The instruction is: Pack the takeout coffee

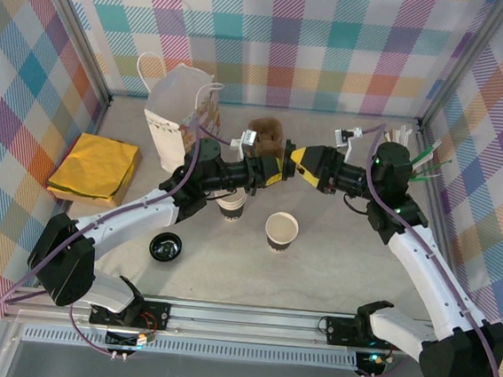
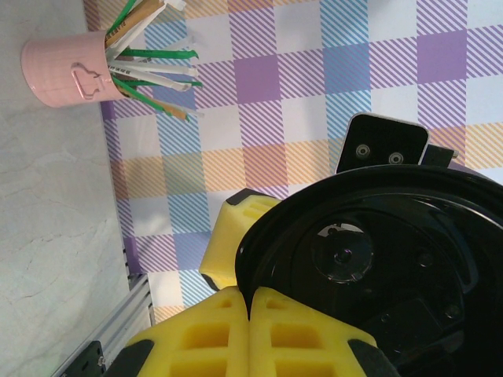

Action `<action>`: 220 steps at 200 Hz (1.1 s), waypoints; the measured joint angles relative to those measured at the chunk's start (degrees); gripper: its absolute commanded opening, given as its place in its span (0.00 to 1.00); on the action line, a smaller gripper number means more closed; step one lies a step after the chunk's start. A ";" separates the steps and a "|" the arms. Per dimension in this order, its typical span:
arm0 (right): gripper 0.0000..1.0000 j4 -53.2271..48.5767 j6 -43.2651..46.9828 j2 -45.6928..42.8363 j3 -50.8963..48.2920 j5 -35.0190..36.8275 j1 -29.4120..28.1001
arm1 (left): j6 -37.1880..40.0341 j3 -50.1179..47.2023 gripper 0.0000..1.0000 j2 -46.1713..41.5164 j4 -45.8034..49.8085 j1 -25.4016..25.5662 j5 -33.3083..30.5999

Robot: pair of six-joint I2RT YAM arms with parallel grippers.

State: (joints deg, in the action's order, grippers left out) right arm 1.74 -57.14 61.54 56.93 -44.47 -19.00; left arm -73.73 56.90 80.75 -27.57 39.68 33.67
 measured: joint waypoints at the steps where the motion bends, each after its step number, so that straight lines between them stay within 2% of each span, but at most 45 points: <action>1: 0.95 0.02 -0.04 0.04 0.00 -0.02 0.02 | 0.00 0.00 0.00 0.00 -0.02 0.00 0.00; 80: 0.88 5.62 -5.44 2.16 -1.03 -3.41 0.33 | 0.02 0.00 0.00 0.00 0.00 0.42 0.74; 212: 0.78 6.43 -5.95 2.10 -1.73 -3.96 0.31 | 0.04 0.02 0.00 0.00 0.24 0.44 1.09; 220: 0.78 6.45 -5.95 2.10 -1.73 -4.07 0.33 | 0.02 0.02 0.03 0.00 0.26 0.44 1.20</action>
State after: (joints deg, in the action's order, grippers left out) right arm 8.19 -63.09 63.64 55.20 -48.53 -18.68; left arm -73.71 56.93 80.75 -27.31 40.12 34.87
